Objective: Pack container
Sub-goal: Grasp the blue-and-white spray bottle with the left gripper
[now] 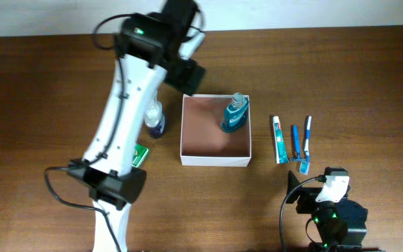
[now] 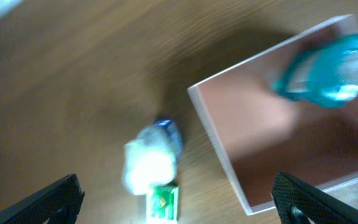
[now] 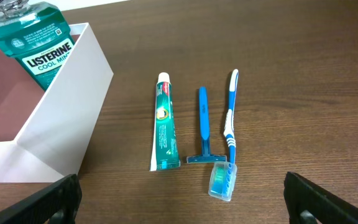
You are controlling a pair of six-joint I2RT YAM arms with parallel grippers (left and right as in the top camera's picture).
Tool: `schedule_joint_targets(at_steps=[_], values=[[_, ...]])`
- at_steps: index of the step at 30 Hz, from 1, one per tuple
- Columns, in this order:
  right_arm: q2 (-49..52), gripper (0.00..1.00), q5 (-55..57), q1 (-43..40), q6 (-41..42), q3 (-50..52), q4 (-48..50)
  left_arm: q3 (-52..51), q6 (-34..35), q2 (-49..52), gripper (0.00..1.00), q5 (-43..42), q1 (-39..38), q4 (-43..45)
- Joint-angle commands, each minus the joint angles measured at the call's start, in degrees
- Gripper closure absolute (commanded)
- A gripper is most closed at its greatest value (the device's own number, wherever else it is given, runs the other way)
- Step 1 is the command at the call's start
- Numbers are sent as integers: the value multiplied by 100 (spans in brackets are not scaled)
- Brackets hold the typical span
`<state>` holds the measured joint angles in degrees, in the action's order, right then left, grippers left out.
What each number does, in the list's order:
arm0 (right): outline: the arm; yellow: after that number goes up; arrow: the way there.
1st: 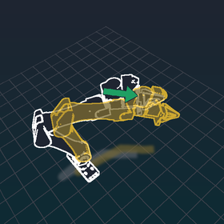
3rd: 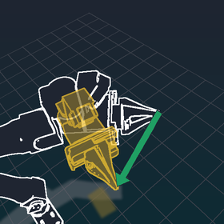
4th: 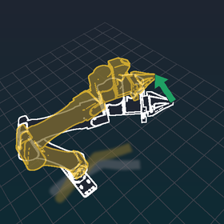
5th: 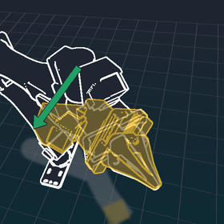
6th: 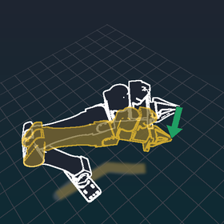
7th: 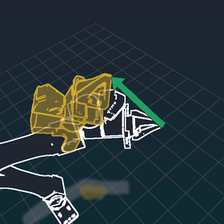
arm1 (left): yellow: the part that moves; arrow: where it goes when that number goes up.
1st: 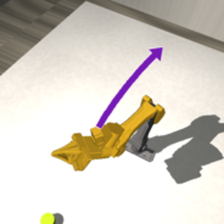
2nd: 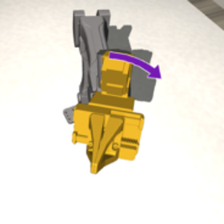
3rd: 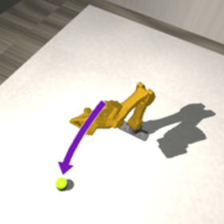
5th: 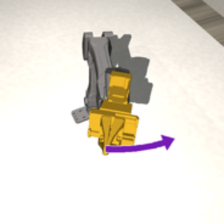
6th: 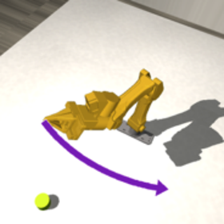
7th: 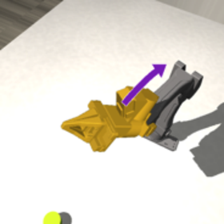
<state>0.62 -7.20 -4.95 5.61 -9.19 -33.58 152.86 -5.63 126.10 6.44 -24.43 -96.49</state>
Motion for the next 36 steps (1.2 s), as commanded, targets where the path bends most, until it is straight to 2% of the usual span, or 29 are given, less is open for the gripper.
schedule_joint_targets(at_steps=[1,3,5,7,13,15,16,19,25,28,36], values=[[-42,1,-11,-33,2,35,-2,-634,310,-13,0,-396,702,66],[-42,1,-11,-33,4,35,0,-1248,376,-13,1,-457,1029,323],[-42,1,-11,-33,2,35,-2,-2061,369,-13,1,-868,1263,835],[-42,1,-11,-33,2,35,-2,-2636,376,-13,6,-1021,1327,1178],[-42,1,-11,-33,4,35,-2,-3571,393,-13,11,-1012,1307,1681],[-42,1,-11,-33,4,35,-2,-3797,393,-13,22,-1014,1309,1810],[-42,1,-11,-33,2,35,0,-3840,393,-13,24,-1014,1309,1816],[-42,1,-11,-33,2,35,0,-3882,393,-13,31,-1014,1307,1810],[-42,1,-9,-33,4,35,0,-3866,396,-15,58,-1016,1307,1596],[-42,1,-11,-33,4,35,0,-3687,393,-20,65,-1014,1307,1237],[-42,1,-11,-33,4,35,-2,-1978,396,-313,78,-1019,1182,376]])
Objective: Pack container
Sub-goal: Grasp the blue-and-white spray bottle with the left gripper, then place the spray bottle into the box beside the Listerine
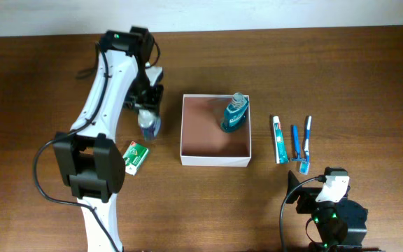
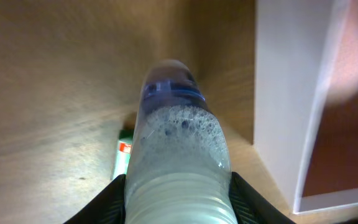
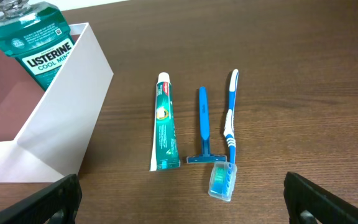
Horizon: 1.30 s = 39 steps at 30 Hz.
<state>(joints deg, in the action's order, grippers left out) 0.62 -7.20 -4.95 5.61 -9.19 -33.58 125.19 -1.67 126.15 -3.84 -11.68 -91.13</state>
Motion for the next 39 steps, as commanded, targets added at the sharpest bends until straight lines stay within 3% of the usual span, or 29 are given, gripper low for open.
schedule_joint_targets(at_steps=[1,5,12,16,27,31,32,35,39], values=[[-42,1,-11,-33,4,35,-2,1056,2,-411,78,4,-168,-229],[-42,1,-11,-33,4,35,-2,1620,92,-752,79,-136,-614,-271],[-42,1,-11,-33,2,35,-2,1574,260,-896,80,-59,-1731,-367],[-42,1,-11,-33,2,35,-2,1246,774,-894,80,570,-2033,-129],[-42,1,-11,-33,4,35,-2,-1191,1108,-890,78,256,-2057,2583],[-42,1,-11,-33,2,35,0,-1303,1106,-885,54,258,-2052,2946],[-42,1,-11,-33,2,35,0,-1303,1106,-885,40,254,-2052,3032],[-42,1,-11,-33,2,35,-2,-1272,1108,-890,21,247,-2052,2962],[-42,1,-11,-33,2,35,-2,-918,1106,-907,15,251,-2039,2507]])
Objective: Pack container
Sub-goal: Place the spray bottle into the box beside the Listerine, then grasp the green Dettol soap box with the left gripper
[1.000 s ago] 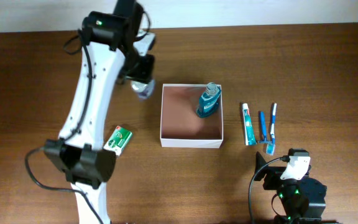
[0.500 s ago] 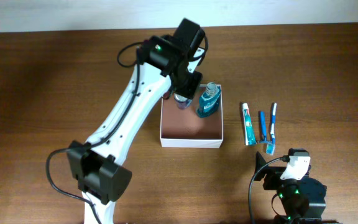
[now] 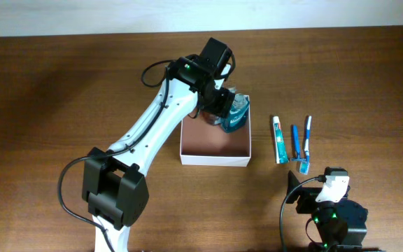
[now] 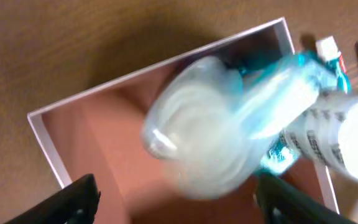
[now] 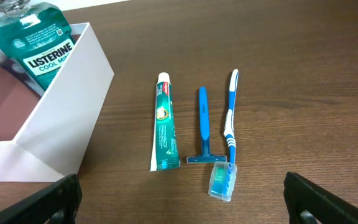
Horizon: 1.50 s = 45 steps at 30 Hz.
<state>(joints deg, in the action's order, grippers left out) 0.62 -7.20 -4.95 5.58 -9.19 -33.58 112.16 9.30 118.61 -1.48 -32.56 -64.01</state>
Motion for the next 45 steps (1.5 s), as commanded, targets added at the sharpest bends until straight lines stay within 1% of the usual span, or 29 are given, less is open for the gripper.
schedule_joint_targets(at_steps=[1,3,4,5,7,8,9,13,15,19,20,21,25,28,30,31,32,35,40,41,42,44,45], values=[[-42,1,-11,-33,4,35,-2,601,7,-153,15,20,72,-428],[-42,1,-11,-33,7,35,-2,1075,9,-160,15,20,160,-887],[-42,1,-11,-33,4,35,0,1613,9,-177,15,24,280,-1394],[-42,1,-11,-33,4,35,-2,1893,7,-188,15,42,361,-1668],[-42,1,-11,-33,7,35,0,2811,7,-238,13,391,726,-2651],[-42,1,-11,-33,4,35,0,3174,9,-251,7,470,975,-3143],[-42,1,-11,-33,4,35,0,3257,0,-262,7,466,1119,-3270],[-42,1,-11,-33,7,35,0,3056,-212,-323,7,44,1523,-3272],[-42,1,-11,-33,7,35,0,2728,-387,-341,7,28,1615,-3270],[-42,1,-11,-33,7,35,-2,1639,-509,-345,6,485,1746,-3270],[-42,1,-11,-33,4,35,-2,1250,-507,-345,3,686,1797,-3261],[-42,1,-11,-33,7,35,0,754,-520,-345,1,807,1875,-3167],[-42,1,-11,-33,7,35,-2,-321,-868,-345,1,450,2120,-2476],[-42,1,-11,-33,4,35,-2,-1283,-927,-345,1,426,2293,-1829],[-42,1,-11,-33,7,35,0,-2026,-1093,-345,1,391,2385,-1370],[-42,1,-9,-33,7,35,0,-2179,-1141,-345,1,365,2396,-1261],[-42,1,-11,-33,7,35,0,-2594,-1338,-345,1,313,2400,-872],[-42,1,-11,-33,4,35,-2,-3132,-1416,-345,2,313,2400,-234],[-42,1,-11,-33,4,35,-2,-3718,-1414,-343,2,313,2411,369],[-42,1,-11,-33,4,35,-2,-3814,-1414,-343,5,315,2411,431],[-42,1,-11,-33,7,35,-2,-3849,-1414,-343,9,315,2411,457],[-42,1,-11,-33,4,35,-2,-3856,-1412,-343,26,308,2411,468],[-42,1,-11,-33,7,35,0,-3853,-1412,-345,39,304,2411,466]])
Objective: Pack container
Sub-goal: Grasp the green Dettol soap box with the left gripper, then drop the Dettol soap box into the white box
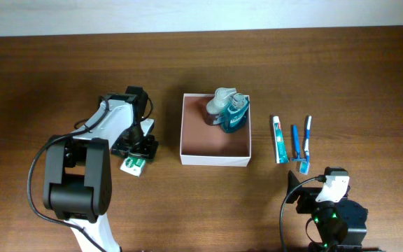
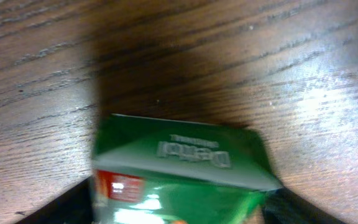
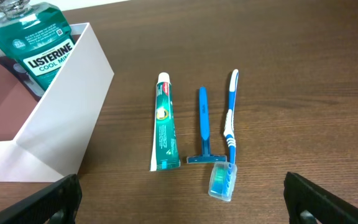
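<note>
The white container holds a teal mouthwash bottle and a clear bottle standing side by side at its far right. Left of the container a small green box lies on the table. My left gripper is low over it, and in the left wrist view the green box fills the space between the open fingers. My right gripper is open near the front edge, with nothing between its fingers.
A toothpaste tube, a blue razor and a blue toothbrush with a clear cap lie in a row right of the container. The brown wooden table stretches round them.
The clear bottle, held over the container by my left gripper, now stands inside next to the mouthwash. The left gripper has let go and is down at the green box.
My left gripper was open above the table, with the clear bottle standing left of the container. Then it was round that bottle. Then it held the bottle over the container. Now the bottle is inside and the gripper straddles the green box. The right arm stayed still.
</note>
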You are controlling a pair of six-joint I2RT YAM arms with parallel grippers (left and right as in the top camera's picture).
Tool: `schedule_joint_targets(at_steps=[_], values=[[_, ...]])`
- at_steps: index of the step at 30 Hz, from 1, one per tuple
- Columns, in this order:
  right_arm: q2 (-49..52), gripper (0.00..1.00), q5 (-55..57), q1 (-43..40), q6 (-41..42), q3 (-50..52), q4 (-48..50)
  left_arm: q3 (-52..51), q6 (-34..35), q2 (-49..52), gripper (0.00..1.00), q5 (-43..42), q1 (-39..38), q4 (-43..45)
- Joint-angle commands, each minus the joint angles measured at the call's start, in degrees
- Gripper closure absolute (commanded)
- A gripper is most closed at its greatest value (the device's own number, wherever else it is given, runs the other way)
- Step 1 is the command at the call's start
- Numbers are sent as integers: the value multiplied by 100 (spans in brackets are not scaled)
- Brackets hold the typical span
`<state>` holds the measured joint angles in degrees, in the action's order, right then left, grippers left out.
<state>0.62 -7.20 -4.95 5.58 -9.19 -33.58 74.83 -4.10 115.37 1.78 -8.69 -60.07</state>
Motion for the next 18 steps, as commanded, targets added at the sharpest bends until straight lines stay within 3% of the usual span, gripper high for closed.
schedule_joint_targets(at_steps=[1,6,12,15,18], values=[[-42,1,-11,-33,7,35,-2,-103,-70,-24,44,-72,24,48],[-42,1,-11,-33,4,35,0,446,-26,-79,70,-210,24,-636],[-42,1,-11,-33,4,35,0,2105,-31,-612,71,-1067,-20,-1991],[-42,1,-11,-33,4,35,0,2573,17,-986,71,-1244,-214,-2076],[-42,1,-11,-33,7,35,-2,2627,691,-1375,71,-1318,-595,-1515]])
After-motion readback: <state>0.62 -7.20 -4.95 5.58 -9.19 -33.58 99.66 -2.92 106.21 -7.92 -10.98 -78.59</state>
